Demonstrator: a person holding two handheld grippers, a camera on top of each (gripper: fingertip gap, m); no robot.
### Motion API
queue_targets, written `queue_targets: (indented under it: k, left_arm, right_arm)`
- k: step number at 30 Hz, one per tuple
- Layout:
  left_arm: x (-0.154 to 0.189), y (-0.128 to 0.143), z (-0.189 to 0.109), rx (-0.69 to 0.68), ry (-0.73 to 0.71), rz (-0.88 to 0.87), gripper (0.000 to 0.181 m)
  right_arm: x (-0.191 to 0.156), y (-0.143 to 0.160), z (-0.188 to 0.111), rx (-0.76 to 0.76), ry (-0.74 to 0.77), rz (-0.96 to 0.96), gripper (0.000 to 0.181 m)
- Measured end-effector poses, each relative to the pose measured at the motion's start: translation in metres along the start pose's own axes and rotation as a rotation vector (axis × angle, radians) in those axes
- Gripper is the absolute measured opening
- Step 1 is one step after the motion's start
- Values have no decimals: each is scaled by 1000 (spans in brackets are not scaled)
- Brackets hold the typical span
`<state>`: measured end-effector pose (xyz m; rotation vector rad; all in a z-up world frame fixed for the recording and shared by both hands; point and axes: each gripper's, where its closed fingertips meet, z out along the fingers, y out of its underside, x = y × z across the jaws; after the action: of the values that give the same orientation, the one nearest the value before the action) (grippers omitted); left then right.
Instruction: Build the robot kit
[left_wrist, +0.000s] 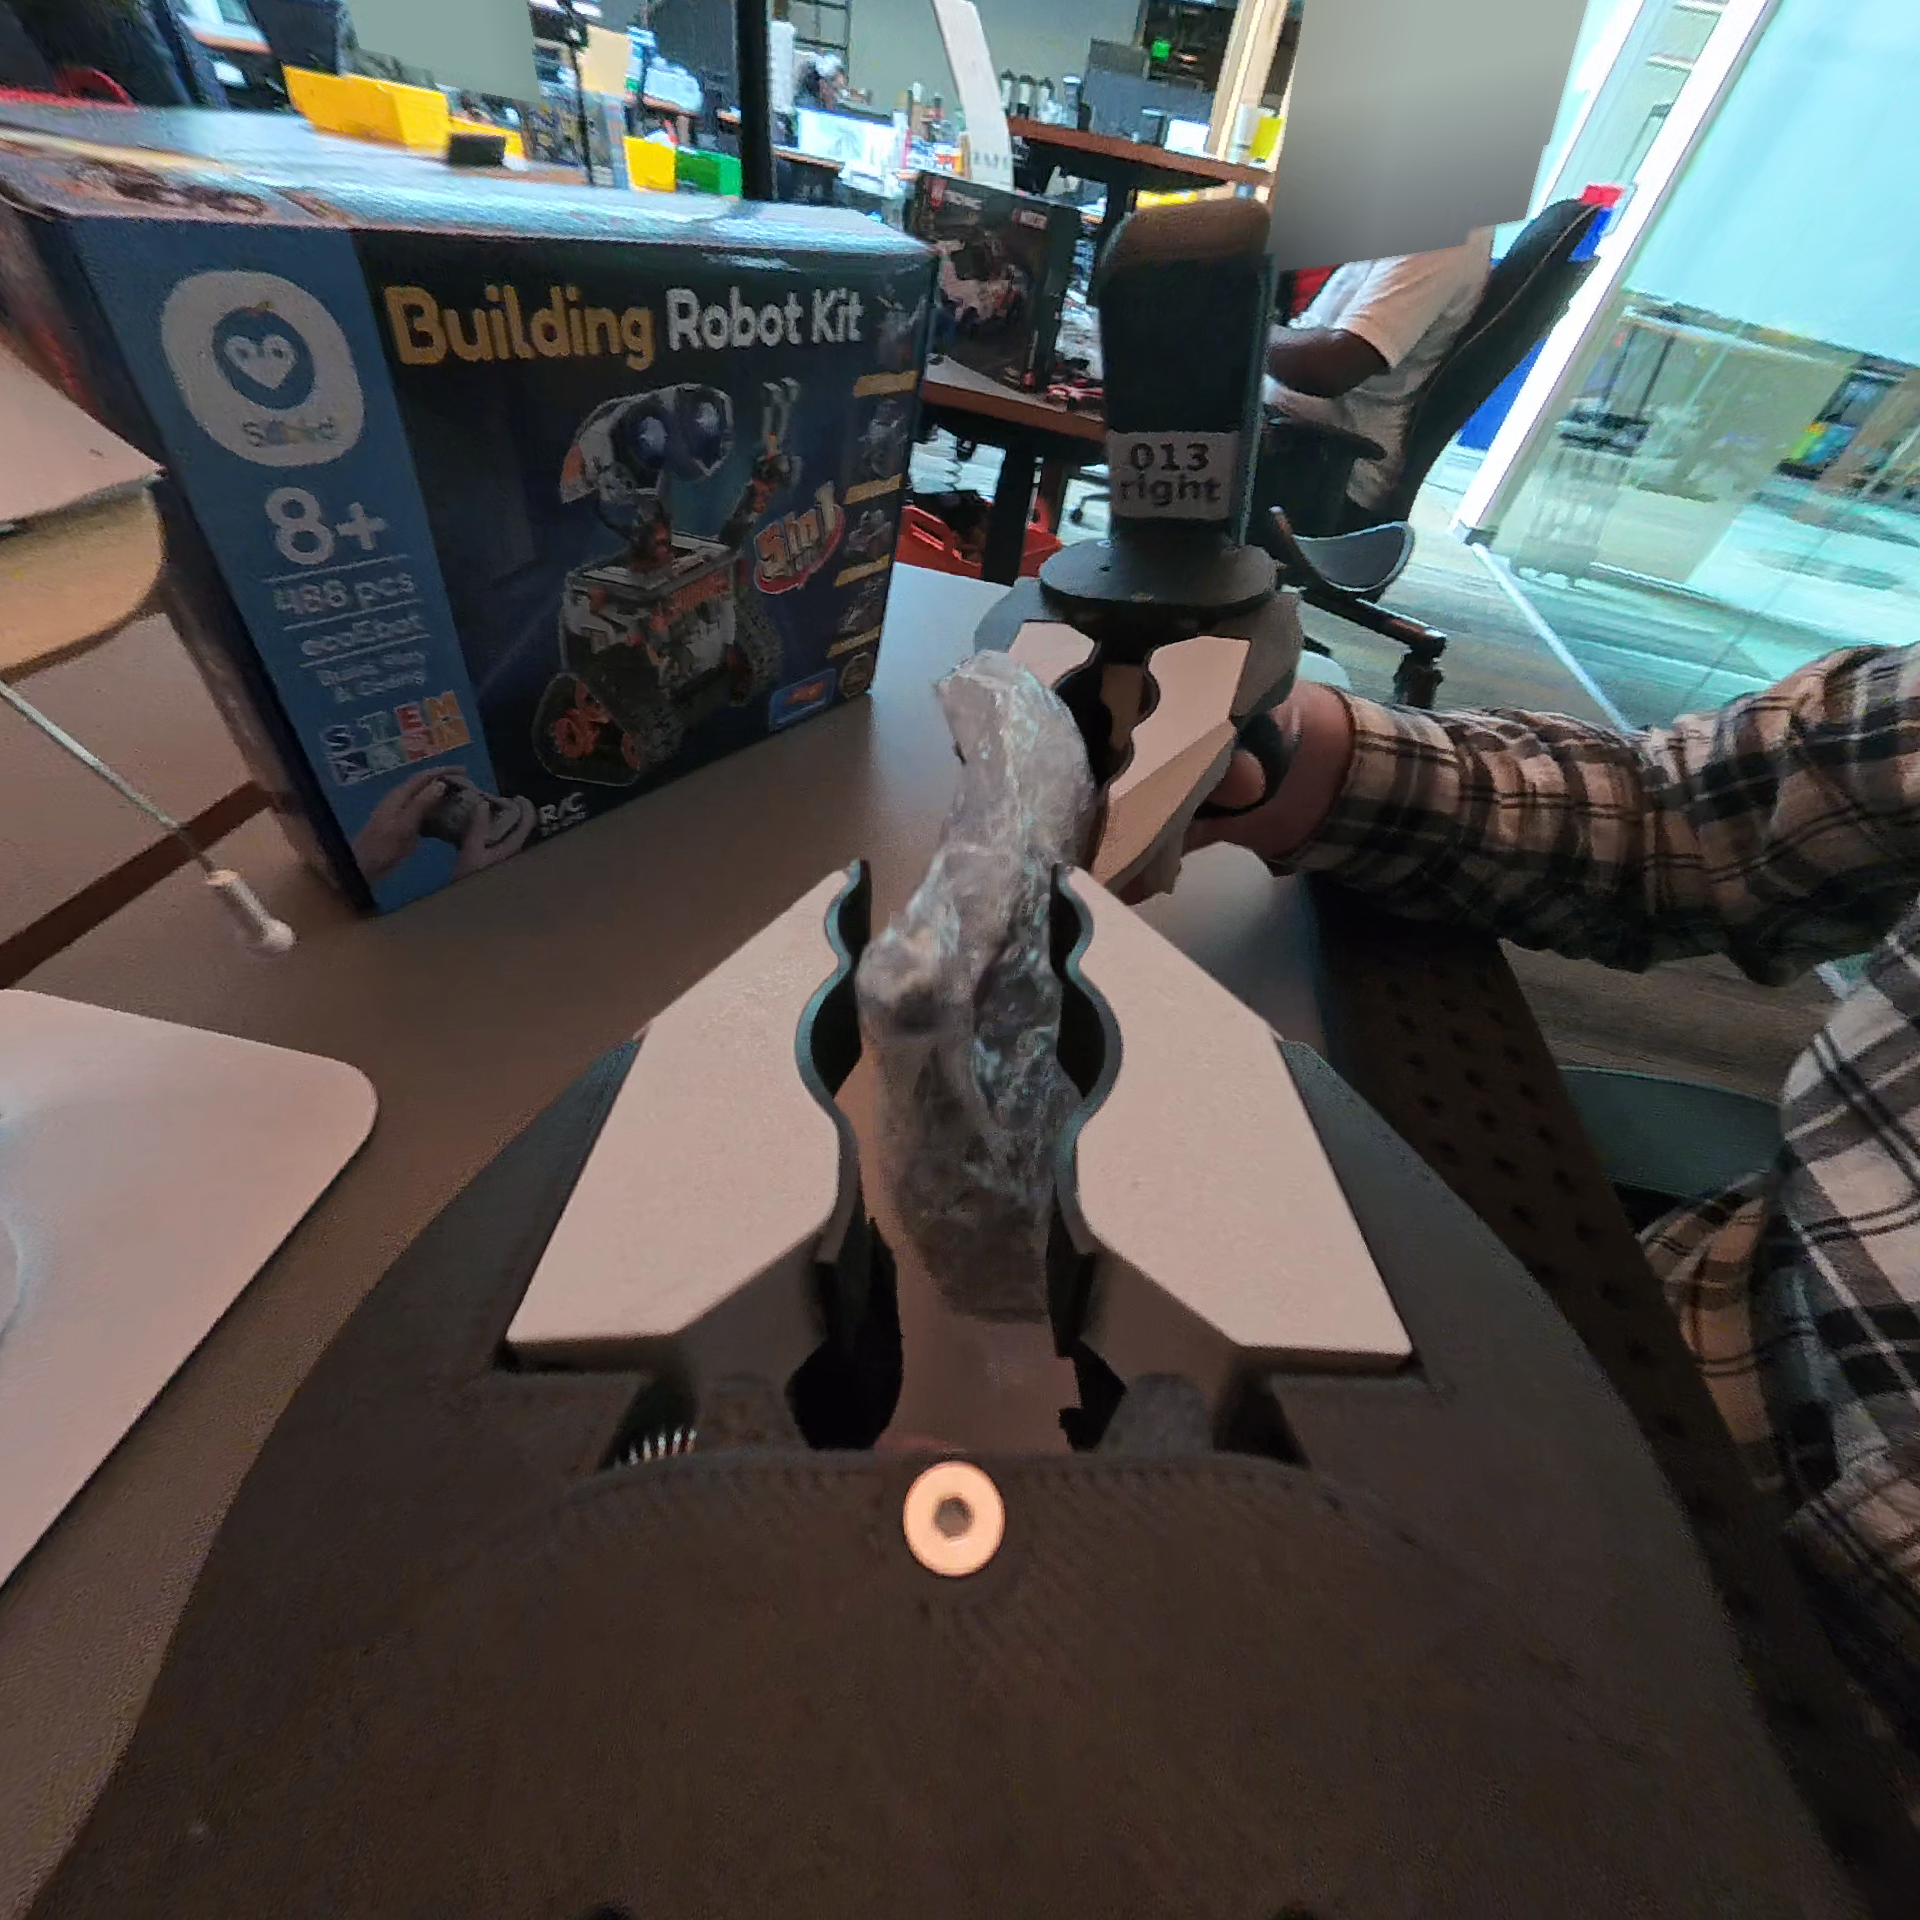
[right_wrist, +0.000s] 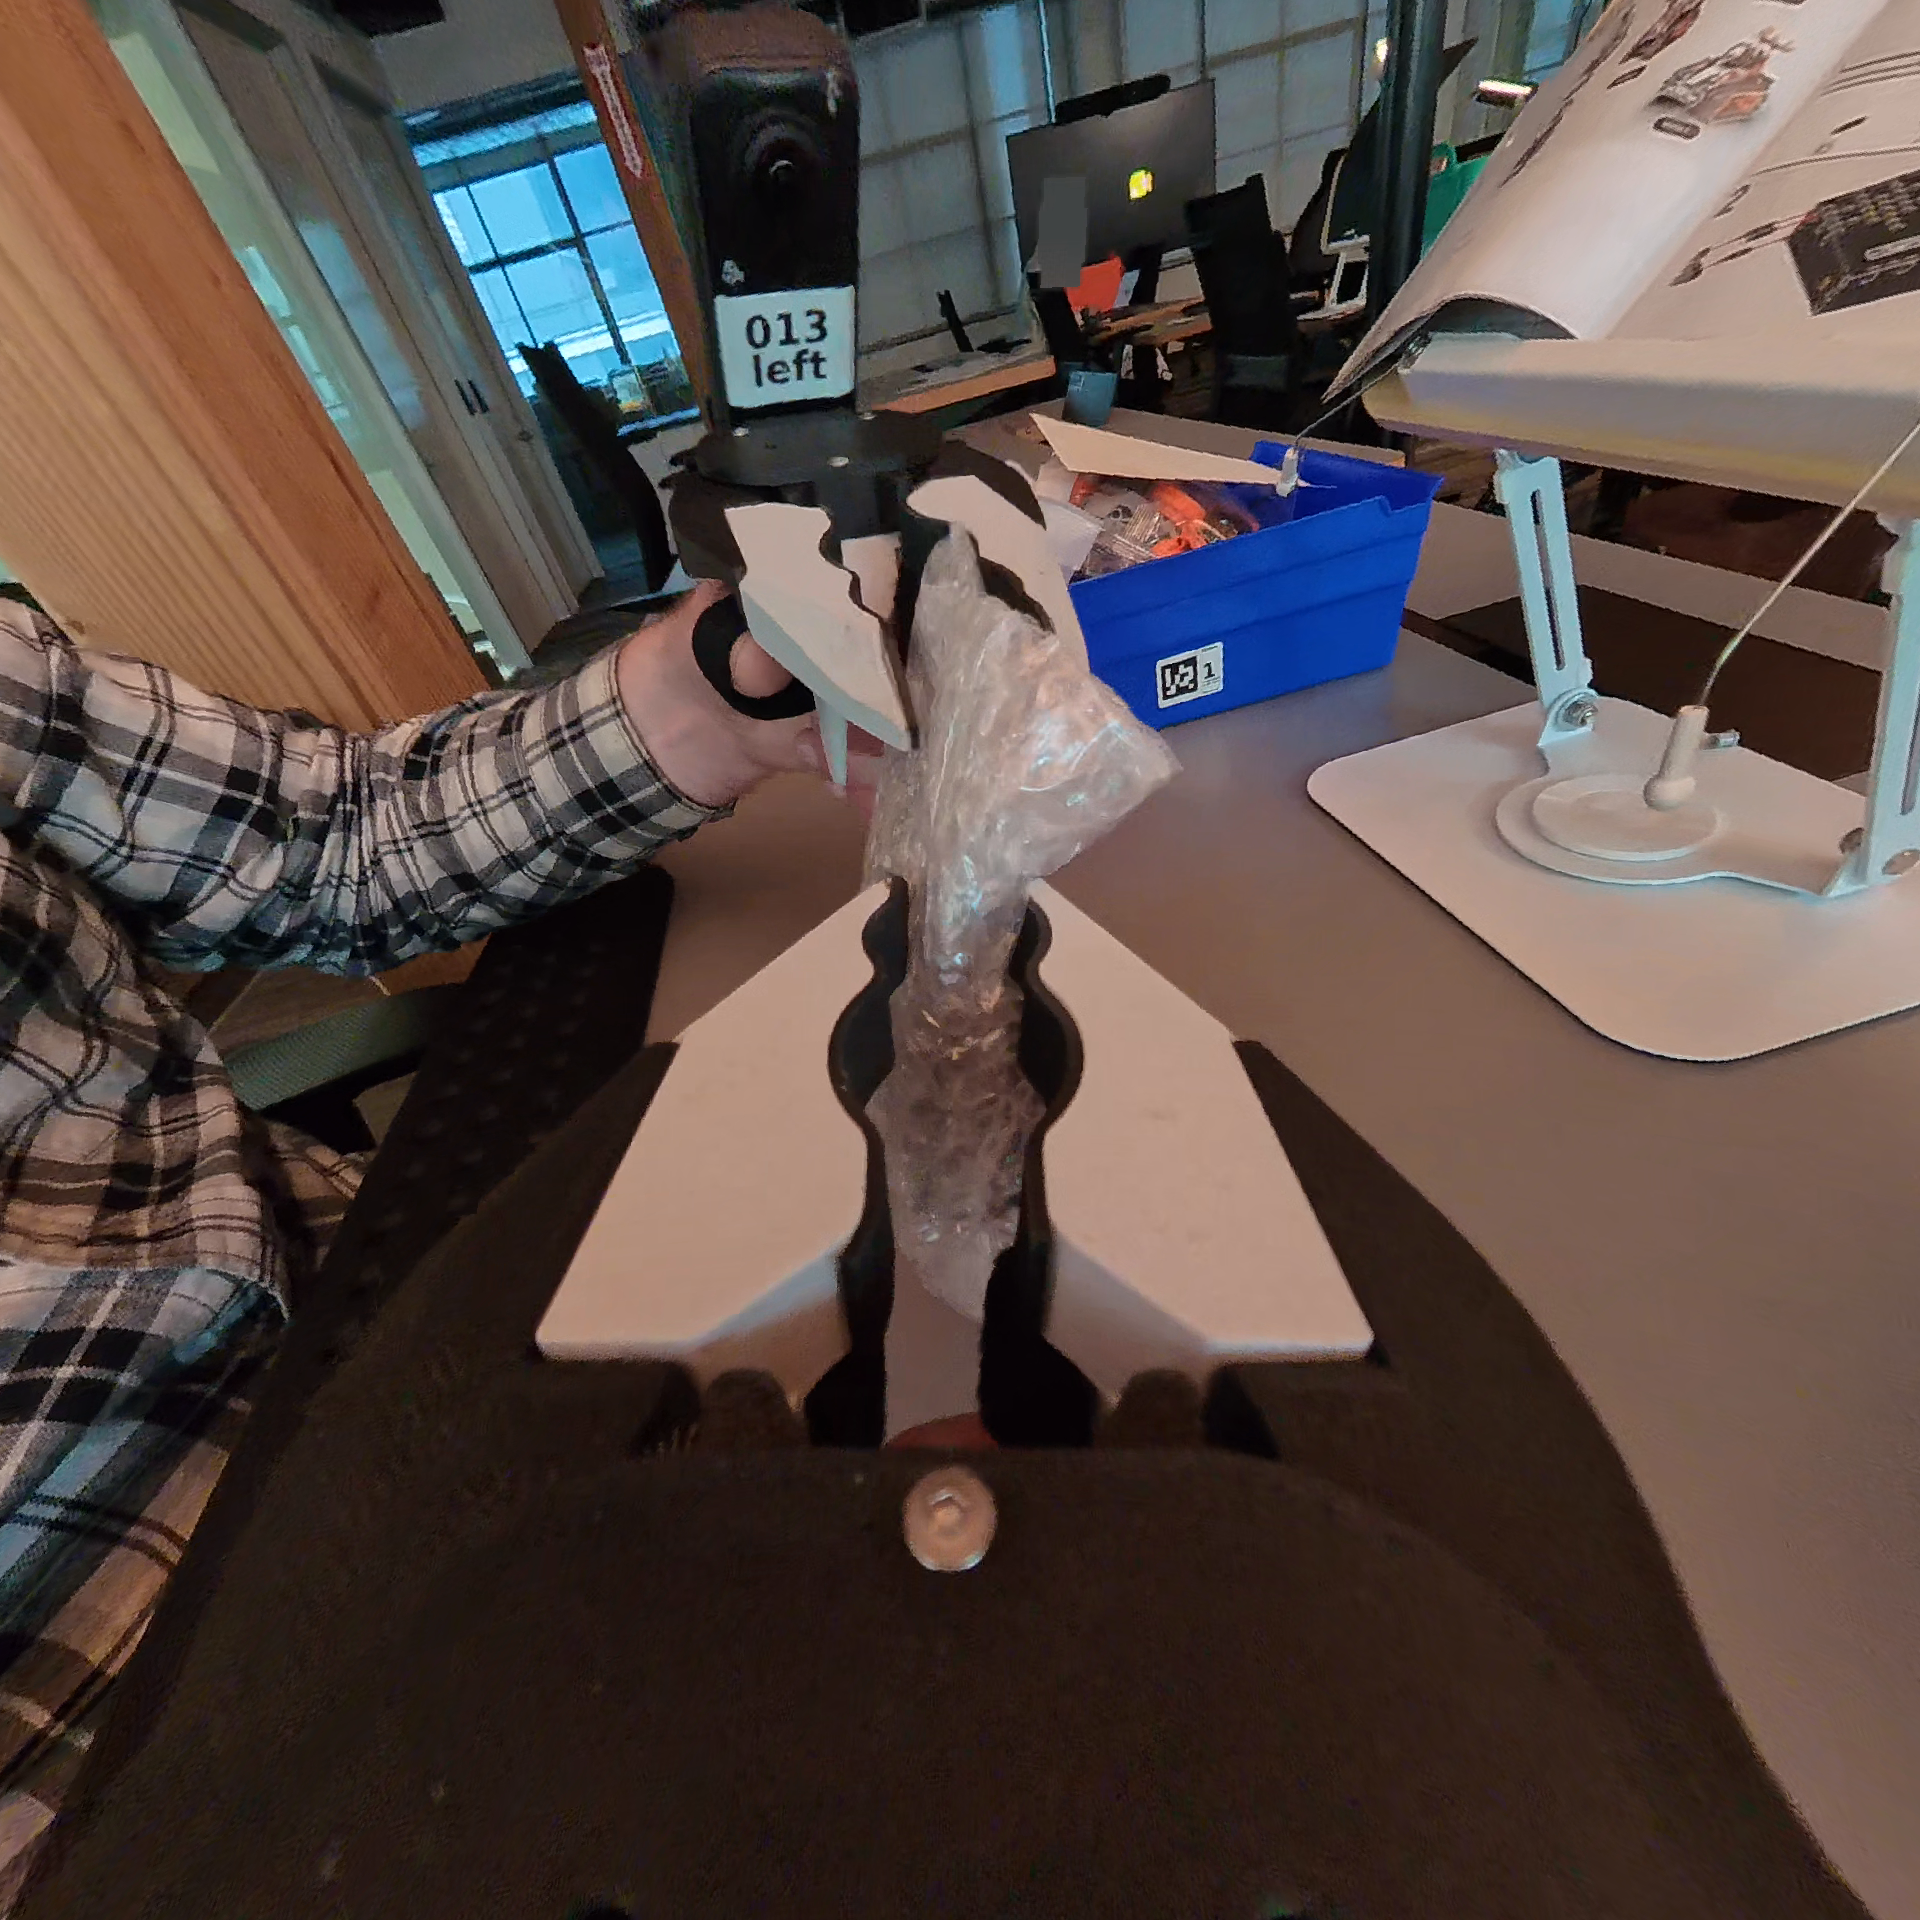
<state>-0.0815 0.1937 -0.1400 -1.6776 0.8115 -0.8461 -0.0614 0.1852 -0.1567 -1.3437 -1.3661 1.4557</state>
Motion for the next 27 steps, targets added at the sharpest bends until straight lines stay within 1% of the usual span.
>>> queue_targets:
  k: [1,2,3,6,7,9,11,12,15,18,20,21,22,24,26,27]
  left_arm:
    - [4,3,3,-13,19,1,31]
    - [7,7,7,-33,31,10,26]
    - [9,11,10,-49,30,24,15]
    - [5,12,12,-36,8,-11,2]
    - [1,13,13,-35,-17,-13,2]
    - [-5,18,16,-53,-60,-11,1]
    - [-4,22,18,-59,-53,-20,1]
    - [-3,23,20,-56,-47,-22,1]
    - [5,24,26,-67,-30,7,1]
    - [7,22,29,-60,-48,36,1]
    - [7,20,29,-43,-57,41,0]
    - [6,19,29,-37,-65,39,0]
    - [2,18,29,-37,-86,32,0]
    - [-3,17,28,-27,-115,11,0]
    - [-11,17,26,-19,-163,-9,0]
    - [-13,18,25,-13,-177,-22,0]
  right_arm:
    - [-2,2,1,-14,-6,-8,16]
    - [-4,4,3,-23,-12,-14,15]
    - [-4,5,4,-29,-8,-18,15]
    - [12,0,0,-8,96,-28,22]
    - [18,-5,-3,10,140,-42,27]
    - [27,-17,-11,56,229,-83,46]
    - [31,-24,-17,67,304,-152,48]
    - [31,-24,-16,62,321,-179,48]
    - [31,-10,-8,-12,316,-196,42]
    - [28,-9,-7,-17,295,-199,28]
    - [29,-12,-9,-6,305,-199,27]
    - [28,-13,-9,3,303,-203,21]
    - [29,-15,-10,10,317,-203,21]
    - [35,-21,-15,28,377,-221,29]
    - [40,-32,-23,34,481,-313,55]
    - [38,-38,-27,34,526,-382,58]
